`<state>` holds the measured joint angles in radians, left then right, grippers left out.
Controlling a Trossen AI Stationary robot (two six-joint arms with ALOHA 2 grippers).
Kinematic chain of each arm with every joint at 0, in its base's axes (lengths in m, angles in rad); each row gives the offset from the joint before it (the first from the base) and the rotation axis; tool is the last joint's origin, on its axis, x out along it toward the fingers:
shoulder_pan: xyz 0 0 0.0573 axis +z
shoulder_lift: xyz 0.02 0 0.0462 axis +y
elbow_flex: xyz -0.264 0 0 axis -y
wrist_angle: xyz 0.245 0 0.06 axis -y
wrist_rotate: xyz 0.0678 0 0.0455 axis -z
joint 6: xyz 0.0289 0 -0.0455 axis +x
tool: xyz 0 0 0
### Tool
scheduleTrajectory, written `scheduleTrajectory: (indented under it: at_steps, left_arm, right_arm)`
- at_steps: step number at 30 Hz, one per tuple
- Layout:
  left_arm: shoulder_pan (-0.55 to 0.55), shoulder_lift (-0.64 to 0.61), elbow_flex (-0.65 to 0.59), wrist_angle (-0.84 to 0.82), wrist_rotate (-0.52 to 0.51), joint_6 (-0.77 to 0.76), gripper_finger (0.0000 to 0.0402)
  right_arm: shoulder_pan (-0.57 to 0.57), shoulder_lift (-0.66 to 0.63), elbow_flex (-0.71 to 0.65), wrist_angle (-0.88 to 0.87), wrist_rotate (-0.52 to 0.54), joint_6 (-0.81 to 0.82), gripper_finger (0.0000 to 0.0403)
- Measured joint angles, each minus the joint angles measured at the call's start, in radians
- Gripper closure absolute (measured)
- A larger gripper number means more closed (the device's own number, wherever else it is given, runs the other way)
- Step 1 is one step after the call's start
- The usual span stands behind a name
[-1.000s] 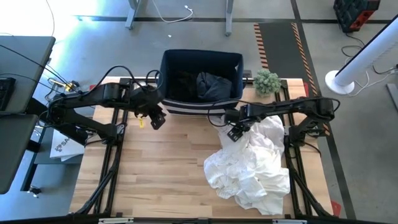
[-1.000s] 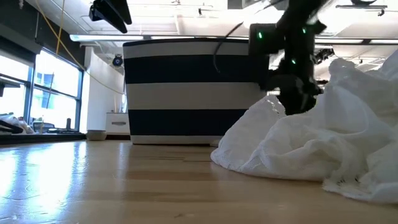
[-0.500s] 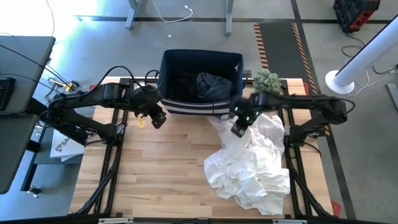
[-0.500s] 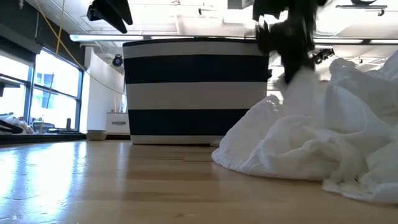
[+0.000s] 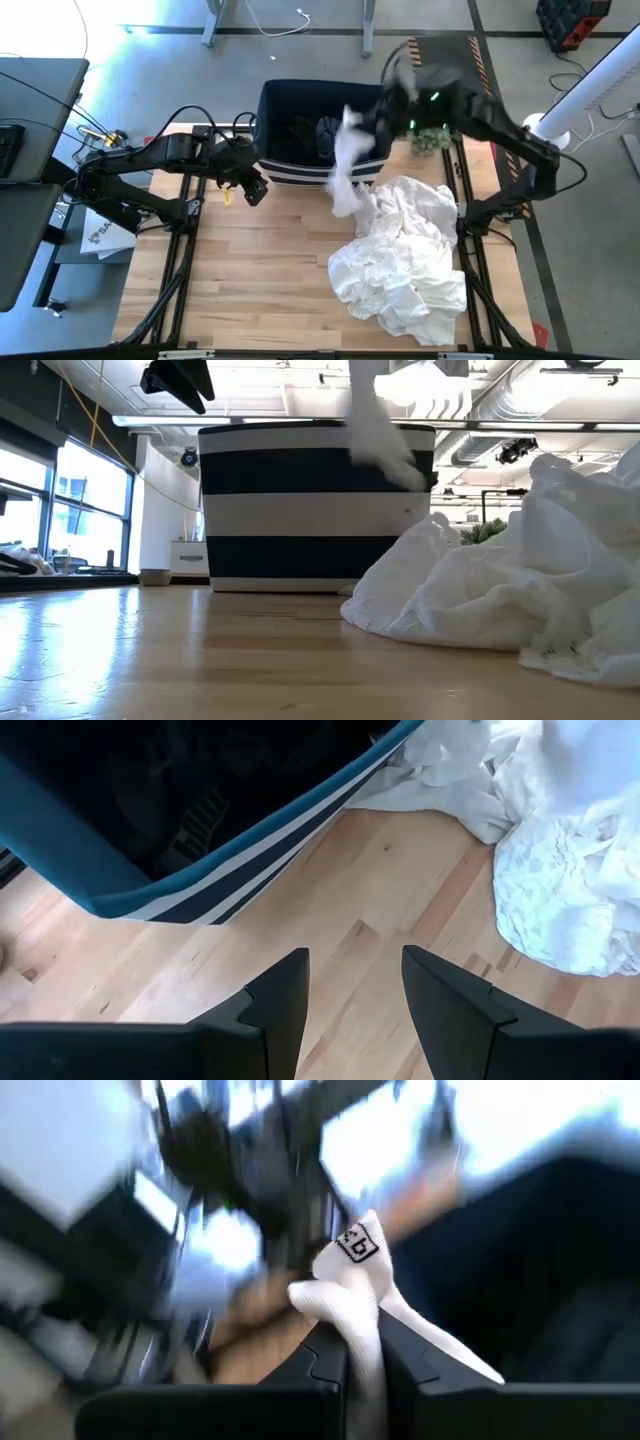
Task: Sort clothes
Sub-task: Put the white sock into the blue bin
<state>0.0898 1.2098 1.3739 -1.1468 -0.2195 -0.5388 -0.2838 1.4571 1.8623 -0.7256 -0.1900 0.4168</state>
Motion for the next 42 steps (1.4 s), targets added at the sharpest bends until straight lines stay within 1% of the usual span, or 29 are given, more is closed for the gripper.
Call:
scheduleTrajectory:
  at_steps: [4, 7, 9, 12, 16, 19, 24, 28, 32, 36, 37, 40, 42]
  left_arm:
    - [0.0, 0.0, 0.0, 0.001, 0.003, -0.003, 0.0243]
    - [-0.001, 0.0, 0.0, 0.001, 0.006, -0.007, 0.0243]
    - [-0.001, 0.0, 0.0, 0.001, 0.006, -0.007, 0.0243]
    - [-0.001, 0.0, 0.0, 0.001, 0.007, -0.007, 0.0243]
    - [-0.001, 0.0, 0.0, 0.0, 0.008, -0.007, 0.0243]
    - [-0.007, 0.0, 0.0, 0.0, 0.003, -0.008, 0.0243]
    - [-0.02, 0.0, 0.0, 0.0, -0.002, -0.008, 0.0243]
    - [-0.021, 0.0, 0.0, 0.0, -0.007, -0.008, 0.0243]
    - [-0.021, 0.0, 0.0, 0.0, -0.012, -0.008, 0.0243]
    - [-0.021, 0.0, 0.0, 0.0, -0.019, -0.008, 0.0243]
    - [-0.021, 0.0, 0.0, 0.0, -0.022, -0.008, 0.0243]
    - [-0.021, 0.0, 0.0, 0.0, -0.026, -0.008, 0.0243]
    - [-0.021, 0.0, 0.0, -0.001, -0.026, -0.008, 0.0243]
  right_arm:
    - [-0.065, 0.064, 0.152, 0.199, 0.126, -0.085, 0.039]
    - [-0.134, 0.131, 0.256, 0.284, 0.157, -0.134, 0.0391]
    - [-0.178, 0.183, 0.322, 0.278, 0.157, -0.158, 0.0391]
    - [-0.229, 0.253, 0.392, 0.208, 0.151, -0.166, 0.0391]
    - [-0.269, 0.31, 0.421, 0.09, 0.108, -0.154, 0.0392]
    - [-0.274, 0.335, 0.395, 0.0, 0.106, -0.162, 0.0392]
    - [-0.272, 0.369, 0.308, -0.154, 0.118, -0.196, 0.0392]
    - [-0.273, 0.376, 0.179, -0.253, 0.224, -0.196, 0.0392]
    - [-0.274, 0.378, 0.015, -0.286, 0.29, -0.181, 0.0386]
    - [-0.273, 0.375, -0.114, -0.291, 0.378, -0.172, 0.0364]
    - [-0.278, 0.37, -0.127, -0.285, 0.375, -0.175, 0.0355]
    - [-0.286, 0.369, -0.117, -0.299, 0.371, -0.179, 0.0321]
    - [-0.291, 0.372, -0.064, -0.303, 0.366, -0.181, 0.0295]
